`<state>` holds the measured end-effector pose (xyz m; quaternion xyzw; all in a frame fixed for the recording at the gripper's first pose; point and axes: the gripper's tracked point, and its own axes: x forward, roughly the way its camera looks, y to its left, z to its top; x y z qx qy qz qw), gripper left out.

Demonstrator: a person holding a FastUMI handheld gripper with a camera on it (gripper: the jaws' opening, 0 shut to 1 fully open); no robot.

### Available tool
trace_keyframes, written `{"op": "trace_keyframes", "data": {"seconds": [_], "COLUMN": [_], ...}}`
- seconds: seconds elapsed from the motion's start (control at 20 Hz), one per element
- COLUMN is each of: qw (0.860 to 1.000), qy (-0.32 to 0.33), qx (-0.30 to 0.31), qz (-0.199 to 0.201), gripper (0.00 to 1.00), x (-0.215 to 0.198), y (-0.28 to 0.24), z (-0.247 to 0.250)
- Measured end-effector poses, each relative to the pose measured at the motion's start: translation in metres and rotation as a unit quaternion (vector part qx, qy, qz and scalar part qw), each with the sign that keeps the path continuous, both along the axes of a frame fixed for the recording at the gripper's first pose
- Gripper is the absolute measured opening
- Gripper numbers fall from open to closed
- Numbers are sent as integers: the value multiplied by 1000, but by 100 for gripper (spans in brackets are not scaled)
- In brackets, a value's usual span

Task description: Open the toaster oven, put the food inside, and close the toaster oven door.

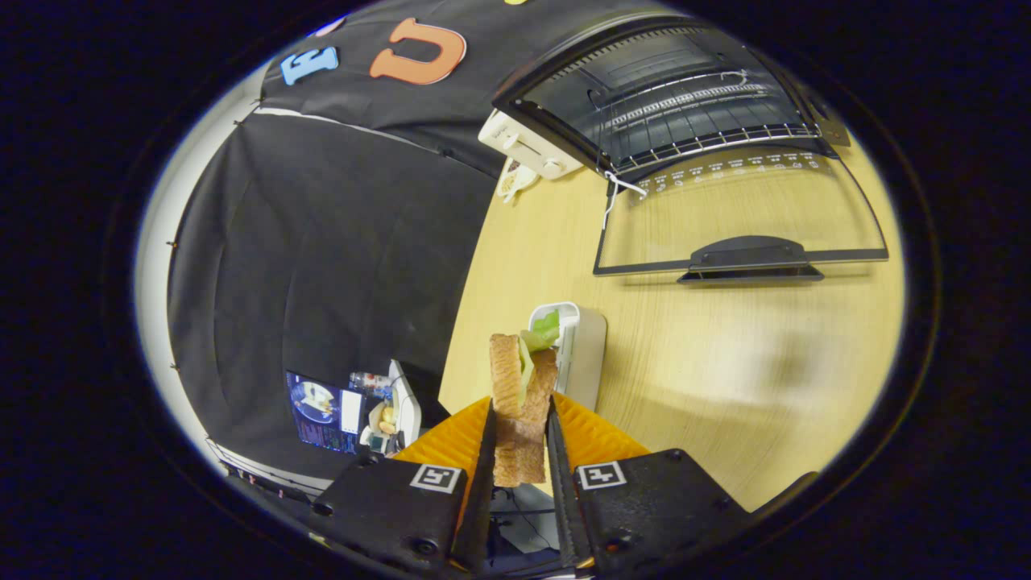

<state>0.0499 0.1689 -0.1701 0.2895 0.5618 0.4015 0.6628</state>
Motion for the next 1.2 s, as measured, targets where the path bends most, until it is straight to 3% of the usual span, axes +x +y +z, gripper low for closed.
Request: {"op": "trace_keyframes", "data": {"seconds": [0.25, 0.5, 0.75, 1.0, 1.2], "qw": [996, 976, 926, 884, 815], "qy": [12, 9, -4, -39, -79], "qx": [74, 138, 183, 173, 179], "qz": [-47, -169, -331, -432, -546], "gripper": [39, 39, 39, 39, 39], "x": [16, 73, 161, 231, 282], "y": [-20, -46, -72, -84, -99], "z": [23, 20, 7, -17, -27]}}
